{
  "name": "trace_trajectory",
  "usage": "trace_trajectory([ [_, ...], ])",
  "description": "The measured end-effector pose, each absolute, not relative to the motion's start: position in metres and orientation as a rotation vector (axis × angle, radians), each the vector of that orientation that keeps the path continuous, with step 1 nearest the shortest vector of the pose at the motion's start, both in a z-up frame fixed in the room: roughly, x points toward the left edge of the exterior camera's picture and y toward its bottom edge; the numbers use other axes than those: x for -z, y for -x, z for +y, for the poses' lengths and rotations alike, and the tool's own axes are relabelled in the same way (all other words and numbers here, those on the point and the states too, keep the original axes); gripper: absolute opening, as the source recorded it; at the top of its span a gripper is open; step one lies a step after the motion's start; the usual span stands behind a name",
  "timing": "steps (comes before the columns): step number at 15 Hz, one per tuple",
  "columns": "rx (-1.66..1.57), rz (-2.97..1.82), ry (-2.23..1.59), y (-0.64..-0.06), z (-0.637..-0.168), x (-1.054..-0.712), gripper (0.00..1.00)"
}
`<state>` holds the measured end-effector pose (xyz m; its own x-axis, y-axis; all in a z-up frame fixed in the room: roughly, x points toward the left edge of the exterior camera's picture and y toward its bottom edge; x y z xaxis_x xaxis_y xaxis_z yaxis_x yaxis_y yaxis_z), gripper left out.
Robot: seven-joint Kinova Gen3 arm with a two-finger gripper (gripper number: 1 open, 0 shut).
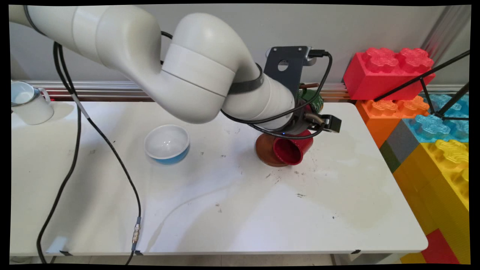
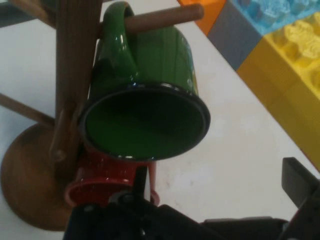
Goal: Pick up the green mug from the rack
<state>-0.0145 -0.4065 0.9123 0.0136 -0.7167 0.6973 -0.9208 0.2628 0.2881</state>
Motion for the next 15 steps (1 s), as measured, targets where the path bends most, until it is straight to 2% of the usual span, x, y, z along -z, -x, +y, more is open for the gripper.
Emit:
trace_trajectory([
  [15,-0.343,-1.603,-1.531,0.020,-0.429,-0.895,1.00],
])
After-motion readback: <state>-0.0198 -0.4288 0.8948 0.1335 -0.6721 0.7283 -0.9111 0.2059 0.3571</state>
